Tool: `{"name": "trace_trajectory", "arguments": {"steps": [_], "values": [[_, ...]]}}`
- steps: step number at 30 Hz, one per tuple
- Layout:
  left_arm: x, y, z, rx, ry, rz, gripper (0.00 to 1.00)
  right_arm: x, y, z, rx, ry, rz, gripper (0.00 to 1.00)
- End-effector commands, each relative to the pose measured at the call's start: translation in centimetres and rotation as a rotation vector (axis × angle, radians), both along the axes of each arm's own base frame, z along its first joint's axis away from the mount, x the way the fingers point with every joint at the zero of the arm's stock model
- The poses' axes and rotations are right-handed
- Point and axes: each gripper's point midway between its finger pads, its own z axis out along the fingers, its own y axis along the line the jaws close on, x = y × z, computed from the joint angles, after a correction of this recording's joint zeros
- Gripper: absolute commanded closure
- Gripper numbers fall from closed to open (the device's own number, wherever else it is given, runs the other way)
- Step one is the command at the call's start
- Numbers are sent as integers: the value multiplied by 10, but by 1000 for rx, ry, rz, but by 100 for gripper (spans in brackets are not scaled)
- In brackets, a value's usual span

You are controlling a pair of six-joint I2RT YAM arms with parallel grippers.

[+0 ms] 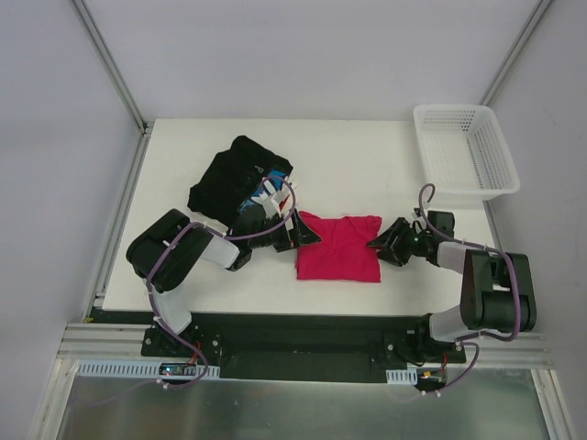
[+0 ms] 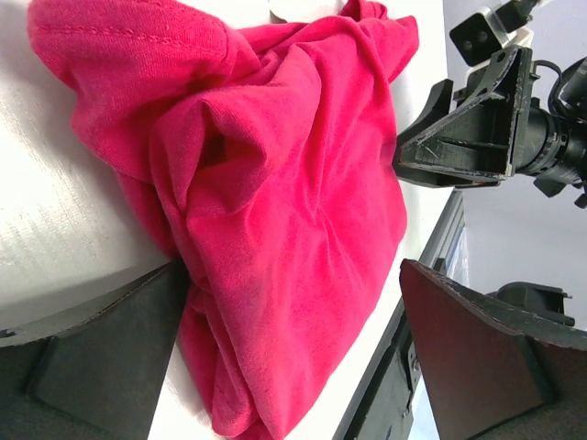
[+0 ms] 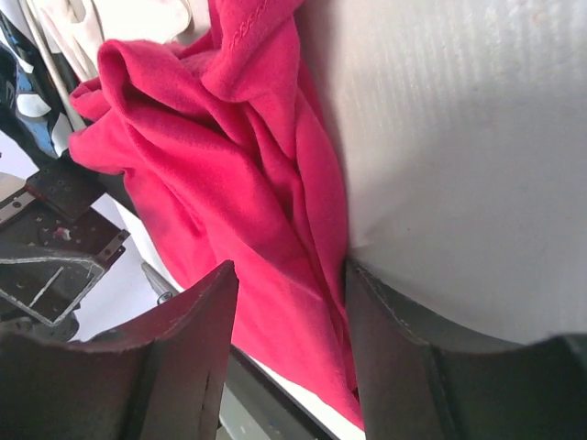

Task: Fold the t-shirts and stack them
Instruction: Put the neatly folded tshirt into the corner of the board with both arms

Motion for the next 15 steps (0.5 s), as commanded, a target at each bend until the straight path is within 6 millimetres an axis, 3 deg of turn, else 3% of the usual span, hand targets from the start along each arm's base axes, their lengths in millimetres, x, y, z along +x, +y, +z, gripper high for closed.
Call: {"name": "trace_trajectory", "arguments": {"steps": [1, 5, 15], "values": [[-13, -2, -9, -1, 39, -34, 1, -13, 7, -11, 32, 98, 14, 47], [-15, -1, -8, -7, 44, -30, 1, -21, 11, -12, 51, 126, 22, 46], [-12, -7, -5, -36, 66, -28, 1, -10, 19, 7, 57, 99, 27, 46]]}}
